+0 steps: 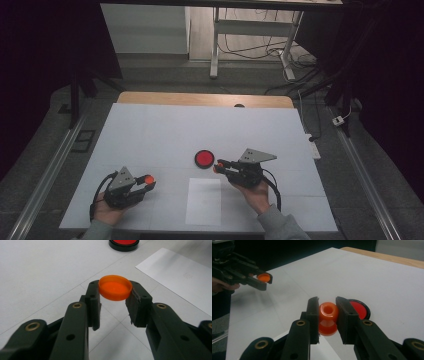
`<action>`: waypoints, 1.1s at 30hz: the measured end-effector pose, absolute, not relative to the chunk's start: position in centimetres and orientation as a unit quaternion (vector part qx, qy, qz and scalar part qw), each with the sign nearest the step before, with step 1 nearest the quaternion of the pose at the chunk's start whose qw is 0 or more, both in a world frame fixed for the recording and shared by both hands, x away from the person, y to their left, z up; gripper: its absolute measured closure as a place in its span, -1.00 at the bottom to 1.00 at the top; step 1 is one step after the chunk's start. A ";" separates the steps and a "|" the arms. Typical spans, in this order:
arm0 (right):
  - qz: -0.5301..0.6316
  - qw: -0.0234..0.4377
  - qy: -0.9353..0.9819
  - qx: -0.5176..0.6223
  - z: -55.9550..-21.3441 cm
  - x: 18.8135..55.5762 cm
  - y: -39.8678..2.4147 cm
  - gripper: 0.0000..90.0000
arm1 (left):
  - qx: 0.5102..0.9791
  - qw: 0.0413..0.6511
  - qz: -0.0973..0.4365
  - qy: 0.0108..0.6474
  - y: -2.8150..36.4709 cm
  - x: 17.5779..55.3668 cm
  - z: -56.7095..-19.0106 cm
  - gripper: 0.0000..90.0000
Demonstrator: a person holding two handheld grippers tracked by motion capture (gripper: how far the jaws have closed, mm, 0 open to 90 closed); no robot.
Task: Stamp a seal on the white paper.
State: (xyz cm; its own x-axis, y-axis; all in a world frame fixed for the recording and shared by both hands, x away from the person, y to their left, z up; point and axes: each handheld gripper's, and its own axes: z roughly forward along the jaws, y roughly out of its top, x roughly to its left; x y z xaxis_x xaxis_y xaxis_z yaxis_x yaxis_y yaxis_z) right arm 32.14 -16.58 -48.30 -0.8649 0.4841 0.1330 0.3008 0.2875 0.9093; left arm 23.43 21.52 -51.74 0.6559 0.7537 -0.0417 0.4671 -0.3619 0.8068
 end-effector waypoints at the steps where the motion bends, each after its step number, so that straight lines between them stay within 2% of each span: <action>1: 0.543 0.084 0.799 0.244 -48.3 32.0 -16.6 0.61 | 0.807 0.420 0.171 0.378 21.5 23.4 -51.7 0.43; 33: 0.515 0.056 0.829 0.210 -49.9 29.4 -15.2 0.61 | 0.807 0.419 0.173 0.377 21.4 23.5 -51.6 0.43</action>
